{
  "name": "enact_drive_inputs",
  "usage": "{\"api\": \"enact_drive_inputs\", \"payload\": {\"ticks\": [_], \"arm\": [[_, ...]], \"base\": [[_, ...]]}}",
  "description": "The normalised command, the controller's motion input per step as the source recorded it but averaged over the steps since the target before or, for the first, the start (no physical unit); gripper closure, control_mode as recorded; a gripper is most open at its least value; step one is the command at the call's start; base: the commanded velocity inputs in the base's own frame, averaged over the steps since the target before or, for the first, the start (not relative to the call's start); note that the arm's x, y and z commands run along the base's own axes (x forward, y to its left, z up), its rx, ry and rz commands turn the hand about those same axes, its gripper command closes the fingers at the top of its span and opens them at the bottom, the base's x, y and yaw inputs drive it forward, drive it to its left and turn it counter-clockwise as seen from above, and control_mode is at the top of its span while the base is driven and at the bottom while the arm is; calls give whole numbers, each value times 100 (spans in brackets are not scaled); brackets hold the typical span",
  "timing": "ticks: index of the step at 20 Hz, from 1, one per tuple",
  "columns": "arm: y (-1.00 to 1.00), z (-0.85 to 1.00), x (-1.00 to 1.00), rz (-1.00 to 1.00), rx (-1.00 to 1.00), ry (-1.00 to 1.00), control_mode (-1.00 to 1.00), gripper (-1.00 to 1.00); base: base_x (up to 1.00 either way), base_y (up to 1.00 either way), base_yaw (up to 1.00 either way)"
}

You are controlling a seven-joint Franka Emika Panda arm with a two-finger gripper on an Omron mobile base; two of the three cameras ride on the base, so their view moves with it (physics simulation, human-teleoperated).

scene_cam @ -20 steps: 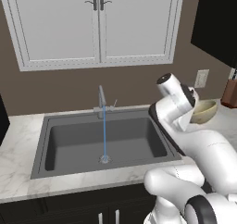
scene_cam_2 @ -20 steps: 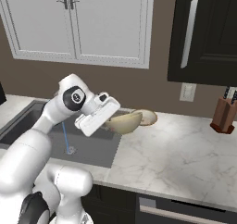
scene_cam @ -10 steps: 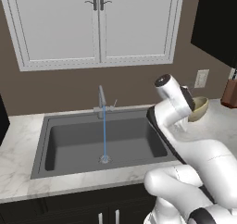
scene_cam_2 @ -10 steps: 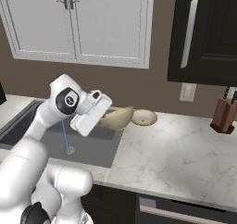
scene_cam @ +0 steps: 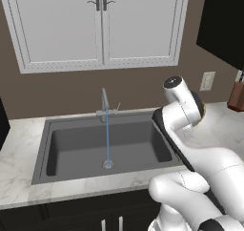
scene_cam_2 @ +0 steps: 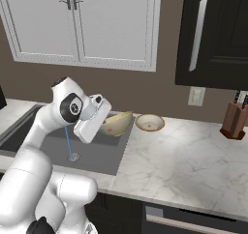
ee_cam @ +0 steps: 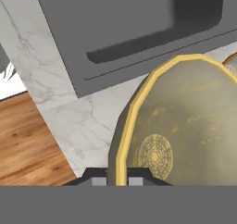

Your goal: Rinse each bowl for a few seconds and place them down in the sink or on the counter.

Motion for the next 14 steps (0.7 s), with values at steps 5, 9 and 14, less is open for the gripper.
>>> {"api": "enact_drive_inputs", "payload": {"ticks": [5, 9, 14], "arm": [[14, 1, 11, 18, 12, 10, -100, 100], [14, 2, 12, 17, 13, 10, -100, 100], [15, 0, 12, 17, 14, 9, -100, 100]], "base": [[0, 0, 0], [0, 0, 0], [0, 0, 0]]}}
